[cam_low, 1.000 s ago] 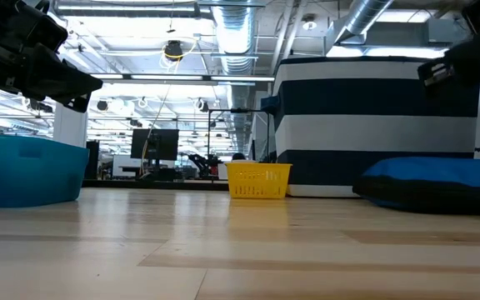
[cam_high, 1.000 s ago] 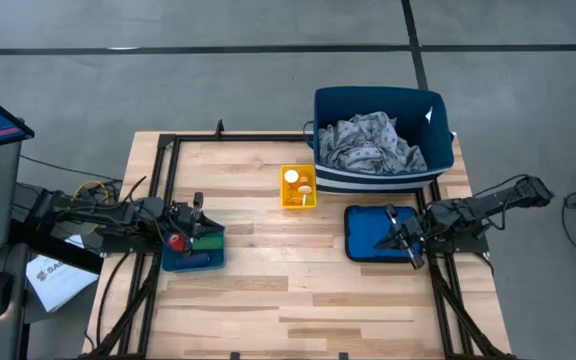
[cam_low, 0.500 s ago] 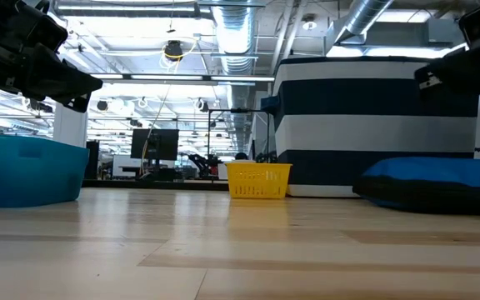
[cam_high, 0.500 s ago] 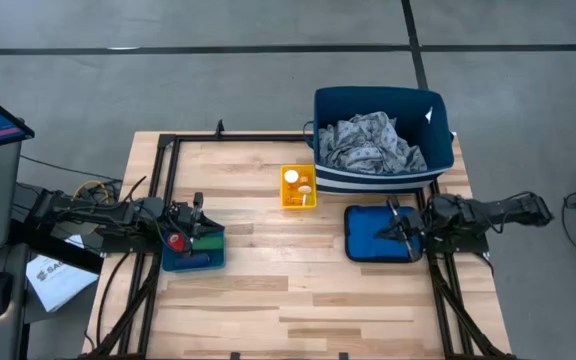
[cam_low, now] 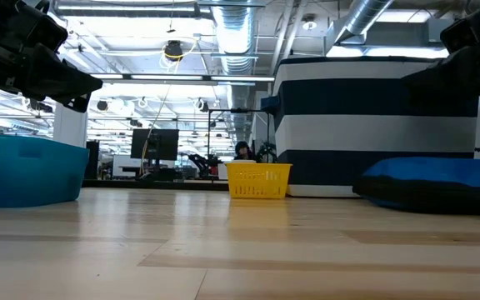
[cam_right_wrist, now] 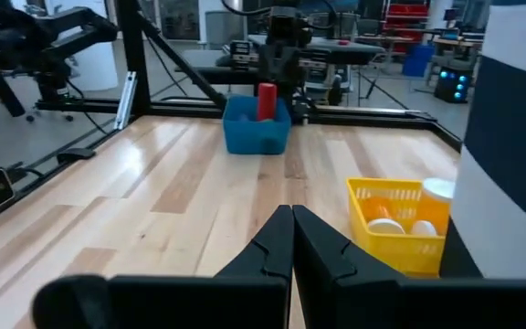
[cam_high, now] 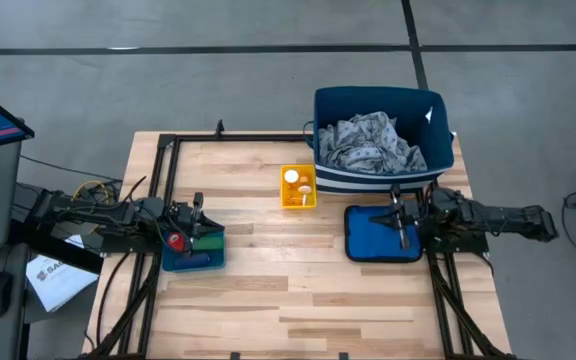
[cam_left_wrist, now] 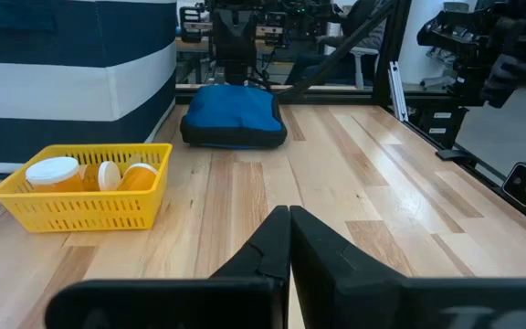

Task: Pick & place medical supplies in basket/bin
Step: Return to Home Position

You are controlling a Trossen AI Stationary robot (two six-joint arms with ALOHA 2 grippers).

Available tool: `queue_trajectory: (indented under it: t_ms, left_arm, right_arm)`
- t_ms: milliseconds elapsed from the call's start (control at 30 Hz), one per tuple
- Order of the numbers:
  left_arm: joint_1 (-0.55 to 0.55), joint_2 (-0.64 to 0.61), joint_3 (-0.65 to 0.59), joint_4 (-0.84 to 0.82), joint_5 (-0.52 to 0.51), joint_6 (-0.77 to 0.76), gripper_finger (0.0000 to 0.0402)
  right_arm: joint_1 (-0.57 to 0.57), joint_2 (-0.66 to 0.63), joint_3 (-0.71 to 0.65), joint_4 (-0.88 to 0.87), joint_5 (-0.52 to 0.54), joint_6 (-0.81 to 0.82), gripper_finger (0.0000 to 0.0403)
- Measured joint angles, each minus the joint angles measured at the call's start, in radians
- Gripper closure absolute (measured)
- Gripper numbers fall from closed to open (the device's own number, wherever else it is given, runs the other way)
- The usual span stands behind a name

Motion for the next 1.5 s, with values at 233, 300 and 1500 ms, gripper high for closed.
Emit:
queue_trajectory:
  t_ms: [233, 300, 1500]
  left_arm:
    - [0.0, 0.0, 0.0, 0.0, 0.0, 0.0, 0.0401]
    - [0.0, 0.0, 0.0, 0.0, 0.0, 0.0, 0.0401]
    - [0.0, 0.0, 0.0, 0.0, 0.0, 0.0, 0.0401]
  right_arm:
    - [-0.03, 0.0, 0.0, -0.004, 0.03, 0.038, 0.0403]
    - [-0.031, 0.0, 0.0, -0.004, 0.03, 0.08, 0.0403]
    - [-0.027, 0.0, -0.001, -0.001, 0.03, 0.187, 0.0403]
